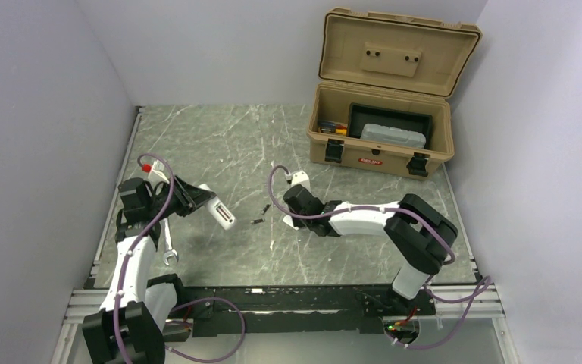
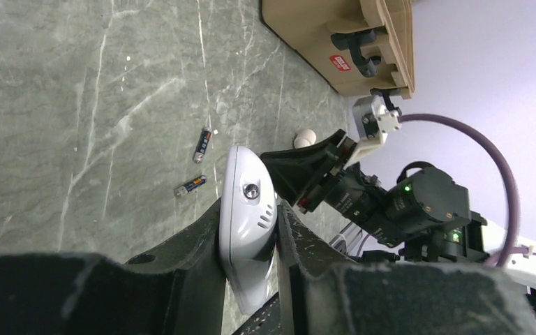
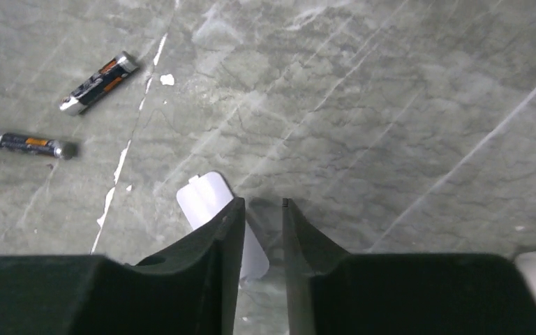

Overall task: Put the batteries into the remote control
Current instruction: Adjust the battery cover at the center of the board, then pick up the battery from the center of the board.

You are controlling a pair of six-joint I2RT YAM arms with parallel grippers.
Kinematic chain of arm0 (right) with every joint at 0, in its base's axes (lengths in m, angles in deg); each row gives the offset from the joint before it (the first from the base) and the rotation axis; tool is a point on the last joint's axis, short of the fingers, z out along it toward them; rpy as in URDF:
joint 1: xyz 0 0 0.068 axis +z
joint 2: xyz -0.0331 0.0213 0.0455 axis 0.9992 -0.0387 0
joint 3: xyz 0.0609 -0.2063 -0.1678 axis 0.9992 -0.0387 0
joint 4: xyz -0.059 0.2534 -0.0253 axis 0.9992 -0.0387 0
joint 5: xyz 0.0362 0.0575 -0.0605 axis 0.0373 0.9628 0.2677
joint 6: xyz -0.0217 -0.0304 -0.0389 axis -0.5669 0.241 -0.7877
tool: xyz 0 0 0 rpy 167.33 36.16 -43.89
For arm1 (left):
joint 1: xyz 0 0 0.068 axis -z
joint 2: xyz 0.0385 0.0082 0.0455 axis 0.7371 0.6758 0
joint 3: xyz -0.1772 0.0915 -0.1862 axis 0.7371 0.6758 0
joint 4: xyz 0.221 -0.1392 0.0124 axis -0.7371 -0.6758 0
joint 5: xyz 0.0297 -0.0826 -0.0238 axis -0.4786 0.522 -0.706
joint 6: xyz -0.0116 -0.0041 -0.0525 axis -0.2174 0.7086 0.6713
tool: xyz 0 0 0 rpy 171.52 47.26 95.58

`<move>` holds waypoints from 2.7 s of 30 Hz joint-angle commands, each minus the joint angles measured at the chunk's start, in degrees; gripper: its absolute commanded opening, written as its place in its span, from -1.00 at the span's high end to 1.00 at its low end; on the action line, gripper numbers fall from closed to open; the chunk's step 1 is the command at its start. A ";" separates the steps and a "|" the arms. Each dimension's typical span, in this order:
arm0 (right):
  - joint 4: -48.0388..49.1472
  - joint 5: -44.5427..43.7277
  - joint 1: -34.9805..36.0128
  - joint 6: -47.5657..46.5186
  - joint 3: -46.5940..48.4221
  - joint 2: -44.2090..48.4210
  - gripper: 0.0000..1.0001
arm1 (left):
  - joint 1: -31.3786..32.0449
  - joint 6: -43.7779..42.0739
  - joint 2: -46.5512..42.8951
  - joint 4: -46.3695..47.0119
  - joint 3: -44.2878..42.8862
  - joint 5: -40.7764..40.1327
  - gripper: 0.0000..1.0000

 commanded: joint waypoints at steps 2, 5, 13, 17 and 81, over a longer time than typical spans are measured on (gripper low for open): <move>4.60 3.54 0.27 -10.77 -1.02 8.36 0.21 | -0.68 -1.02 0.01 2.86 -0.87 1.06 1.00; 8.40 13.52 0.22 -19.77 -1.75 10.83 0.12 | -0.82 -1.37 -0.42 2.16 -1.05 0.77 1.00; -7.10 10.22 -1.13 -5.05 14.40 1.95 0.21 | -1.20 -0.90 -0.32 2.76 -0.72 1.56 1.00; -9.55 8.81 -1.04 6.52 17.66 0.31 0.21 | -1.50 -1.09 -0.98 2.22 -0.73 1.12 1.00; -38.76 -0.11 2.89 22.96 41.57 -25.56 0.40 | -2.36 0.67 -2.13 5.22 0.13 2.38 1.00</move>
